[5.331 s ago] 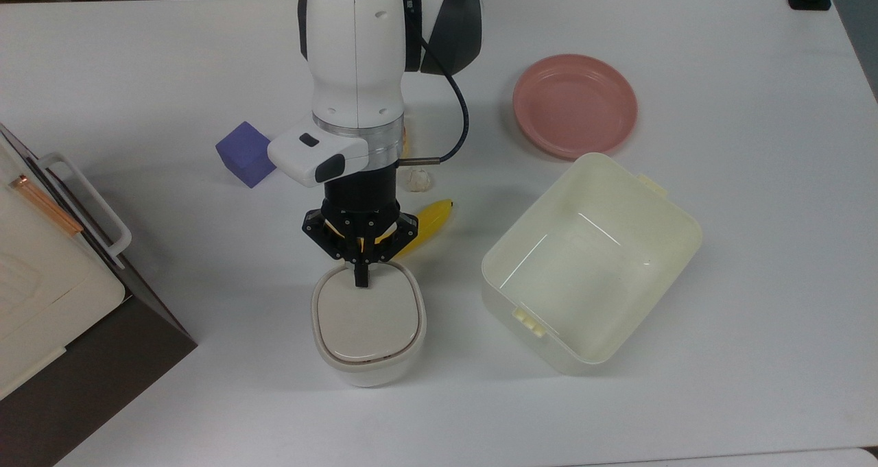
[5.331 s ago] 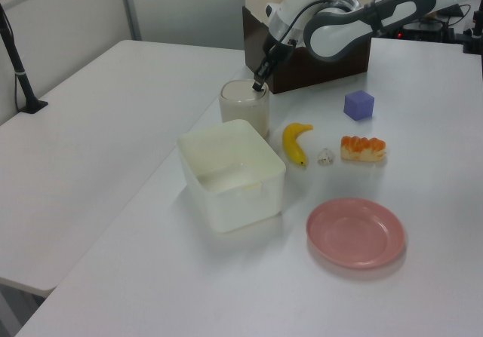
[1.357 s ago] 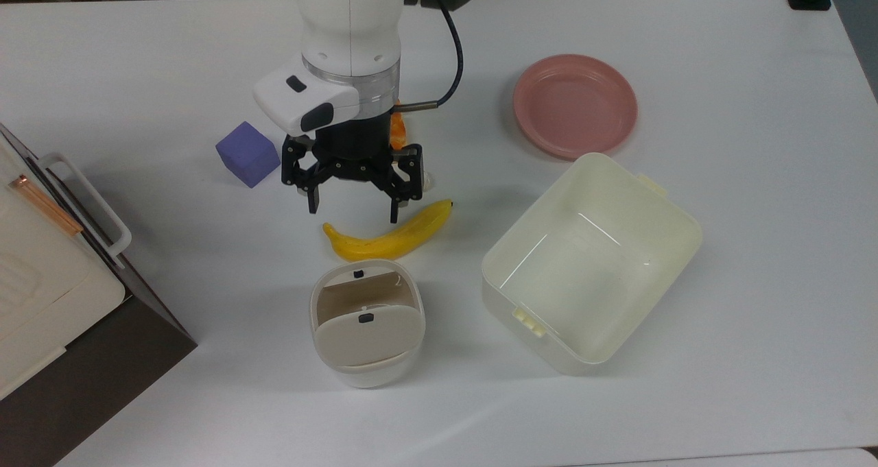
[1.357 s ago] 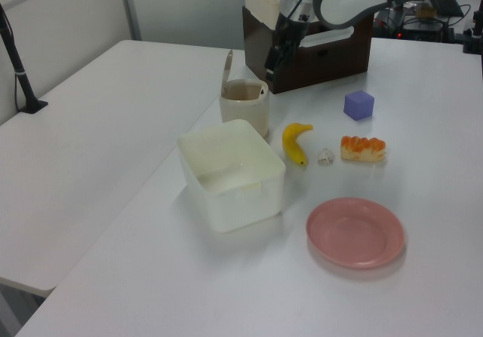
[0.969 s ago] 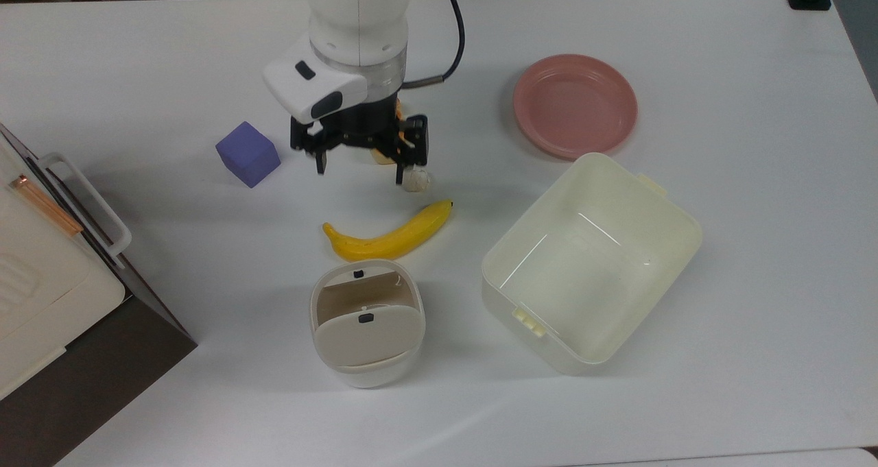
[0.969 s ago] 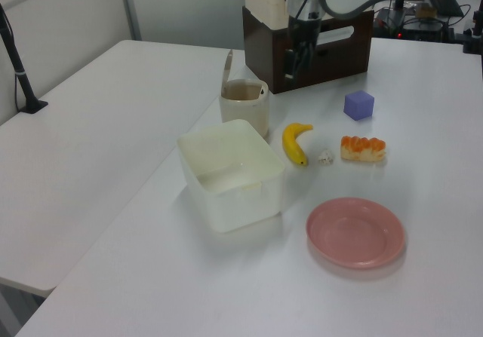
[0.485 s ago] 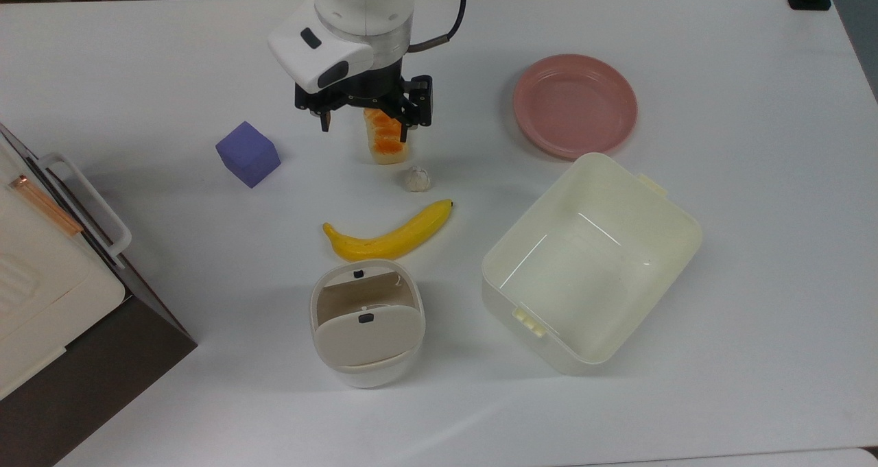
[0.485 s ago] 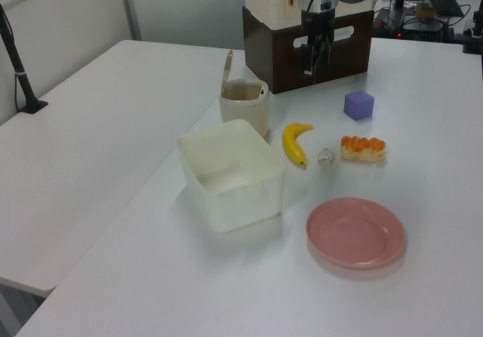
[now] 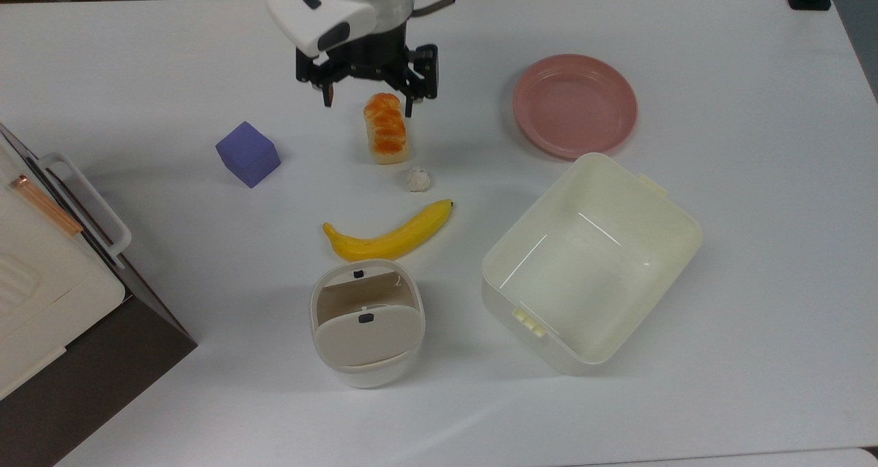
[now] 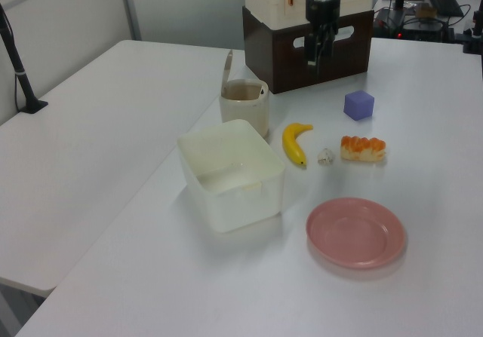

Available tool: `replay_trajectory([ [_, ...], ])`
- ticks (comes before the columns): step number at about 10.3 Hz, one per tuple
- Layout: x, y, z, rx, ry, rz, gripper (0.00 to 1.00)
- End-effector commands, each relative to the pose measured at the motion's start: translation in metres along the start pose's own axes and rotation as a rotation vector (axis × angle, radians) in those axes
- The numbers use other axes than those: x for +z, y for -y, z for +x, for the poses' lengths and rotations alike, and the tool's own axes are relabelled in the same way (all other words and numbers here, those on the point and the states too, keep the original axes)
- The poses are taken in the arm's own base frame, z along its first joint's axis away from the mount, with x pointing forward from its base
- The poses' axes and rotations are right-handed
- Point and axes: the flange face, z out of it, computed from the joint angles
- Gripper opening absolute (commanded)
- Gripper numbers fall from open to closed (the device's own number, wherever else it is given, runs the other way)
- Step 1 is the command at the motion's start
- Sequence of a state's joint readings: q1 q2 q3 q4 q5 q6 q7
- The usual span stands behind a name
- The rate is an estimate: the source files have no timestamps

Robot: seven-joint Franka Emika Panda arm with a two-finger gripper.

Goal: Open the trash can

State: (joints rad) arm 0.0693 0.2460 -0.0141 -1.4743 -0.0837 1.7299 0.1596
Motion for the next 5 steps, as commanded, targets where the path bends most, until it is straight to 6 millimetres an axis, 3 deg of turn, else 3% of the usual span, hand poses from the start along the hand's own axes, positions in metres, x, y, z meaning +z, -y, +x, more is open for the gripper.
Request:
replay_trajectory([
  [1,-0.034,-0.01,-0.033,0.0,0.022,0.026,1.0],
  [5,-0.053,-0.011,-0.077,0.006,0.038,0.061,1.0],
])
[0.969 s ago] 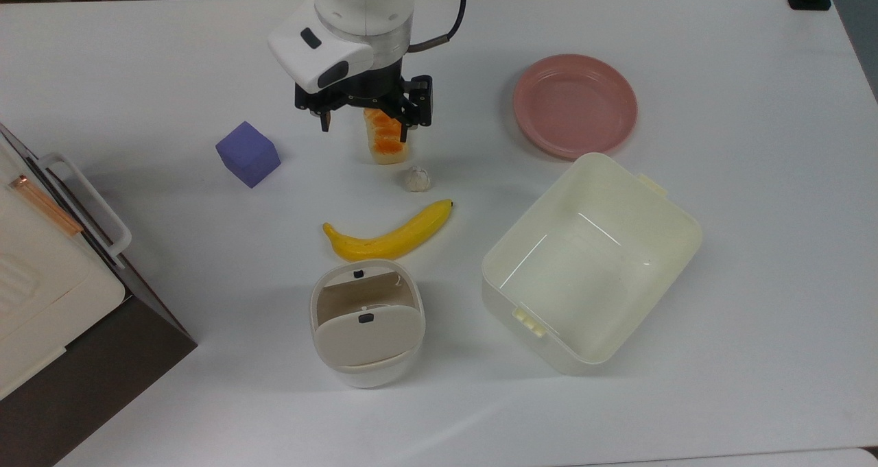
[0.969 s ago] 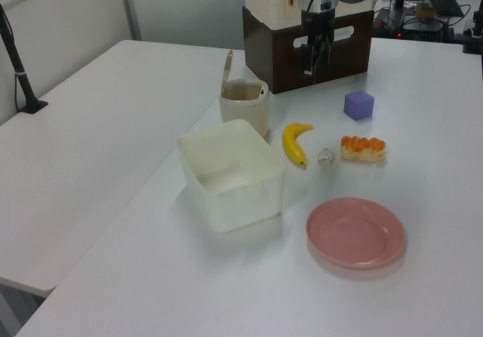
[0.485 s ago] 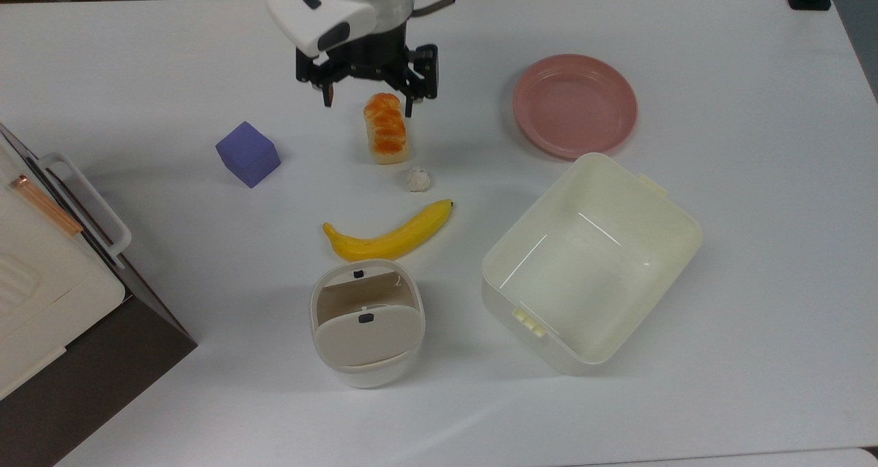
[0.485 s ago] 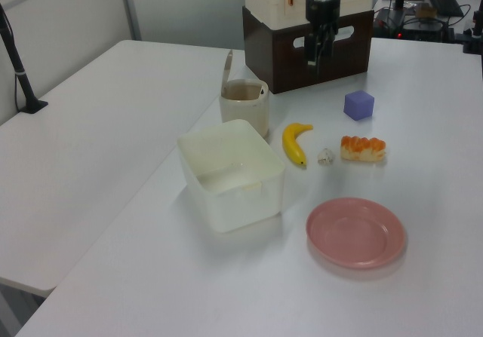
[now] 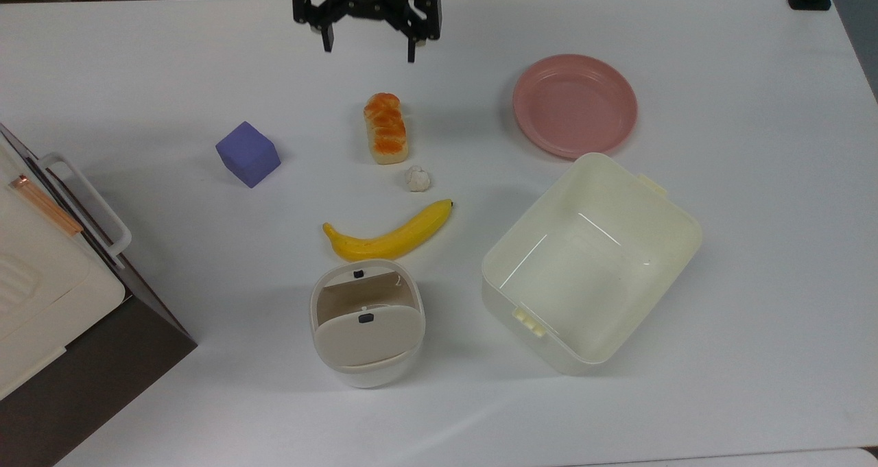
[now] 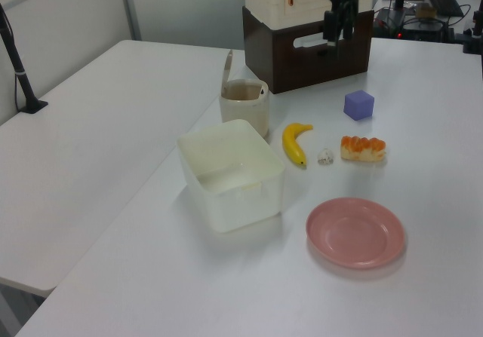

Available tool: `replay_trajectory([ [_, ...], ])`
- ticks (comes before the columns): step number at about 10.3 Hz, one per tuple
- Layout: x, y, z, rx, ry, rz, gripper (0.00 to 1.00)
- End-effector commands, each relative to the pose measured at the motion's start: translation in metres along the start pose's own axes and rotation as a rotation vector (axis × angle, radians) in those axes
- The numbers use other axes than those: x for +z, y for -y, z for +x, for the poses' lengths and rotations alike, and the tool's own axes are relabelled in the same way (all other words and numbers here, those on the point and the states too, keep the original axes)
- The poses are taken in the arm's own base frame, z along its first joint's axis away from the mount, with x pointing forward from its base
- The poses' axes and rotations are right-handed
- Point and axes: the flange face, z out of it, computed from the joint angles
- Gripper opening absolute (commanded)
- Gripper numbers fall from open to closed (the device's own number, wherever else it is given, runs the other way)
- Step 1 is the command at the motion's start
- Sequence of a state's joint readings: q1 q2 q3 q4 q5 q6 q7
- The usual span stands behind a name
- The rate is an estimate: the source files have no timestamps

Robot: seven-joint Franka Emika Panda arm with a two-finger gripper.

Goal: Open the trash can

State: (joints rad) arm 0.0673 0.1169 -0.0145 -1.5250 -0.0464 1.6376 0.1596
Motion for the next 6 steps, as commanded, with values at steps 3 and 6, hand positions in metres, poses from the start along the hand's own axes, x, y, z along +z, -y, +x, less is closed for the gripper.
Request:
replay_trajectory([
  [3,-0.006,-0.009,-0.041,0.016,0.034,0.051,1.0],
  [6,-0.011,-0.019,-0.039,0.028,0.025,0.069,1.0],
])
